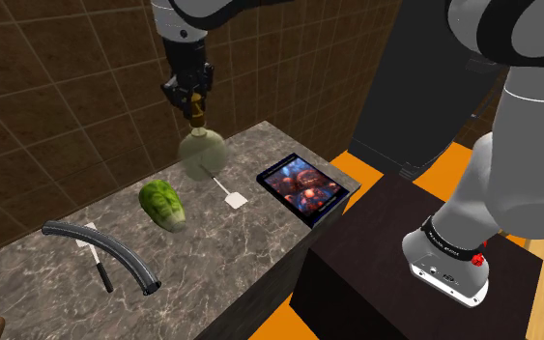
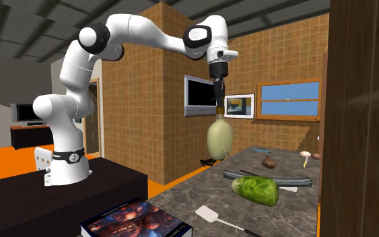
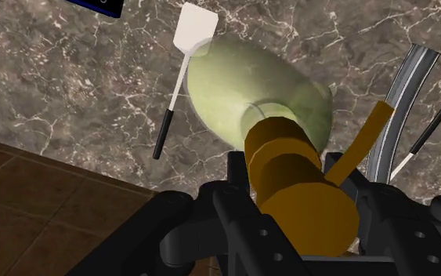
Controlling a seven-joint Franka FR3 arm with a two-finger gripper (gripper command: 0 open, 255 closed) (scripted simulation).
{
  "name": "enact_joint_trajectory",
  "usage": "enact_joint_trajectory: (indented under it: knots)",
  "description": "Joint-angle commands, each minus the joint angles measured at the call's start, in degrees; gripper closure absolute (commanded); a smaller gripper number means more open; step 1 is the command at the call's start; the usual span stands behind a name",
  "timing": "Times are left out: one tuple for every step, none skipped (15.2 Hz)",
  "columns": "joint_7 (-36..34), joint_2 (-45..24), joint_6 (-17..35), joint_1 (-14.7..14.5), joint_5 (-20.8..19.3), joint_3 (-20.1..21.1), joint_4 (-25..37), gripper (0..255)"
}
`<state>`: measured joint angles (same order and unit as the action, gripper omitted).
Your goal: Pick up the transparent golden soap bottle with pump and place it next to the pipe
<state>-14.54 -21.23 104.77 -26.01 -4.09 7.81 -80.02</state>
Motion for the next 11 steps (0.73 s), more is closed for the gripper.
enact_joint_trajectory:
  knots:
    - [-2.45, -1.40, 0.65, -1.73, -0.59, 0.58, 0.71, 255]
    - [-3.58, -2.23, 0.89, -2.56, -0.89, 0.85, 1.25, 255]
    - [-4.69, -3.12, 1.08, -3.41, -1.20, 1.10, 1.89, 255]
    - [-5.78, -4.06, 1.24, -4.28, -1.51, 1.32, 2.62, 255]
    - [-6.86, -5.06, 1.35, -5.17, -1.82, 1.52, 3.45, 255]
    - [-7.92, -6.12, 1.42, -6.06, -2.13, 1.71, 4.39, 255]
    - [-8.97, -7.24, 1.44, -6.96, -2.45, 1.88, 5.43, 255]
    - [-9.99, -8.43, 1.41, -7.88, -2.77, 2.03, 6.59, 255]
    - [-11.00, -9.68, 1.33, -8.81, -3.09, 2.17, 7.87, 255]
    - [-11.98, -11.00, 1.18, -9.75, -3.42, 2.29, 9.29, 255]
    - [-12.94, -12.40, 0.97, -10.72, -3.73, 2.38, 10.84, 255]
